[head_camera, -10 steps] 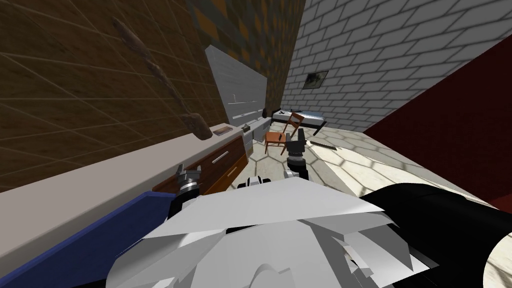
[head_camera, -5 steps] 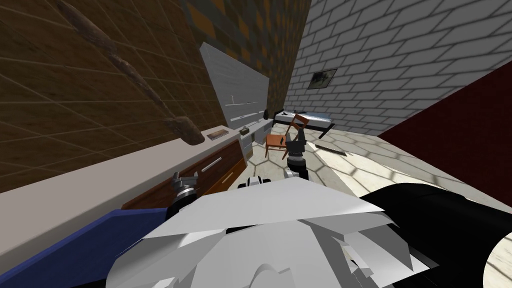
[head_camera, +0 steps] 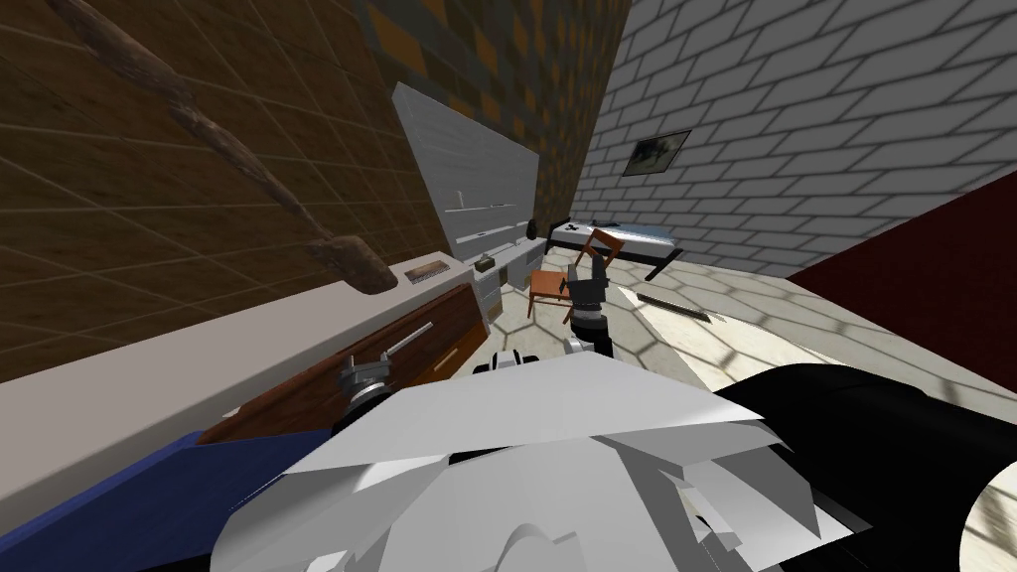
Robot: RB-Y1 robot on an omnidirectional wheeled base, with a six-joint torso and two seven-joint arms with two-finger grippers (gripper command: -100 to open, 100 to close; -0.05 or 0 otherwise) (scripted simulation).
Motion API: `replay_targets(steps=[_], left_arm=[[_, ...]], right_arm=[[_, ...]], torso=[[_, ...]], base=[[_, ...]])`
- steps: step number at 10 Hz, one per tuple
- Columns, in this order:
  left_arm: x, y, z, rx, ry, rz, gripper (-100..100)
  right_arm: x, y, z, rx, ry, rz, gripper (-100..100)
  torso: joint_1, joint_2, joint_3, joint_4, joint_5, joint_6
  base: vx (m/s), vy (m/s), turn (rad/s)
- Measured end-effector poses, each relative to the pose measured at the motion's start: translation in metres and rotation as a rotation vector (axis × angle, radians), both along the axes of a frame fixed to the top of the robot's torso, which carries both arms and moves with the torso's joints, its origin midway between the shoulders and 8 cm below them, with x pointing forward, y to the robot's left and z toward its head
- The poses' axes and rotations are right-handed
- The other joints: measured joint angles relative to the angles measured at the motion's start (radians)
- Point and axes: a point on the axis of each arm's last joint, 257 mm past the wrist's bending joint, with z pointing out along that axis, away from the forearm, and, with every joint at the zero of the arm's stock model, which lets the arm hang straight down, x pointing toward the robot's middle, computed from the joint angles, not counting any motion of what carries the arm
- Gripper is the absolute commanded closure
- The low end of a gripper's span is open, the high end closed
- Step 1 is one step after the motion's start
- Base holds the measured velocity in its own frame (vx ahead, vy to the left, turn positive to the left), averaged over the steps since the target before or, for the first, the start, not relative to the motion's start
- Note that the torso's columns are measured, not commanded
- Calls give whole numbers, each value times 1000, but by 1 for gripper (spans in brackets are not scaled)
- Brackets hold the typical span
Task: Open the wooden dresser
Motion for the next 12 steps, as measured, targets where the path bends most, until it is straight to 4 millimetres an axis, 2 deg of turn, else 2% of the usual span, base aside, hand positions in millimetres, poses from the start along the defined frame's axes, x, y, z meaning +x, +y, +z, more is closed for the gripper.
replay_targets(steps=[2, 4, 5, 8, 11, 12], left_arm=[[-7, -7, -15, -50, -4, 33, -100], [-13, 3, -7, -36, -12, 47, -100], [-15, 7, -2, -26, -17, 52, 100], [-19, 7, 2, -22, -21, 53, 100], [-25, 9, 9, -17, -26, 54, 100], [-25, 9, 9, -17, -26, 54, -100]], right_arm=[[0, 0, 0, 0, 0, 0, 0], [0, 0, 0, 0, 0, 0, 0], [0, 0, 0, 0, 0, 0, 0], [0, 0, 0, 0, 0, 0, 0], [0, 0, 0, 0, 0, 0, 0], [0, 0, 0, 0, 0, 0, 0]], torso=[[-4, -2, -1, -1, -1, 0], [2, 1, 0, 1, -2, -7], [1, 4, 2, 1, -1, -7], [-9, 18, 9, 6, -11, -14], [0, 12, 5, 4, -8, -15], [4, 7, 2, 3, -7, -14]], base=[[28, -23, 31], [44, 42, 55], [-2, 8, 4], [-105, -109, 9], [-119, -113, 10], [-11, -16, 0]])
